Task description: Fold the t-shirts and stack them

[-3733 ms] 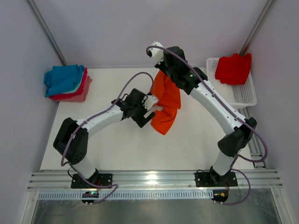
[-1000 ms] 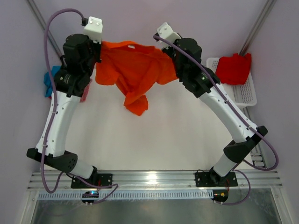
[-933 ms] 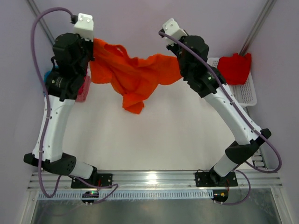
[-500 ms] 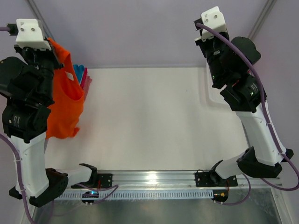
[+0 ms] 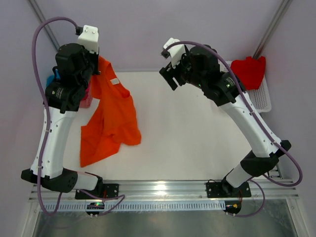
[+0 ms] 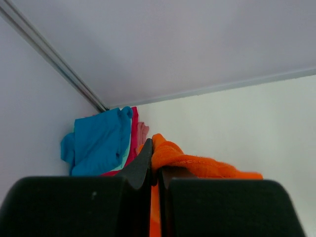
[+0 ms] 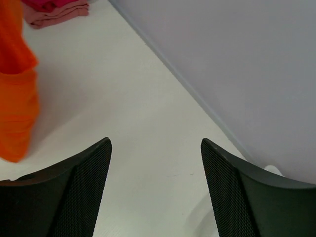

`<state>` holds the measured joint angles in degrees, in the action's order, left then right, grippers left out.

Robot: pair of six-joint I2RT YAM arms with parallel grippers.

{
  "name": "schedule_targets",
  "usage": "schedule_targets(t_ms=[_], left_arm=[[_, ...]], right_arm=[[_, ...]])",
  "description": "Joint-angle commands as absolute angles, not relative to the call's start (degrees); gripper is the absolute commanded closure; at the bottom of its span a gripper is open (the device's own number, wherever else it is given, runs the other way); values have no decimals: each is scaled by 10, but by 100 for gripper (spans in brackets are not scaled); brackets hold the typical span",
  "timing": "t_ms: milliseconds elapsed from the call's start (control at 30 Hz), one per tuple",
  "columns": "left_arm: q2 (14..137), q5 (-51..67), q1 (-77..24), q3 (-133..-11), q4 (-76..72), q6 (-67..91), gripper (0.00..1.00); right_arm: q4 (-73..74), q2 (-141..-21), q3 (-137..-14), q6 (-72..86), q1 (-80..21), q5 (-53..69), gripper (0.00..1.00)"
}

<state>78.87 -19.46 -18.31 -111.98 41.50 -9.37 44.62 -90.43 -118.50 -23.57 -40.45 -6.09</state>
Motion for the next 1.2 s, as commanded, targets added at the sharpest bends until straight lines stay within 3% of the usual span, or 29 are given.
schedule_targets(t_ms=[0, 133, 400, 567, 800, 1167], left_arm=[[776, -169, -183, -1123, 386, -76, 100], [780, -160, -182, -1110, 382, -71, 100], [794, -110, -183, -1095, 386, -48, 100], [796, -27, -183, -1071, 390, -46, 100], [801, 131, -184, -1050, 446, -66, 100], [817, 191, -207, -1042, 505, -96, 100]], right_arm=[[448, -903, -1189, -189, -408, 39, 22], [446, -916, -1186, -183, -408, 61, 21], [444, -968, -1203, -171, -408, 194, 6], [441, -1013, -1242, -177, -408, 264, 5], [434, -1064, -1308, -194, -408, 264, 5], [435, -1086, -1337, -209, -408, 279, 5]])
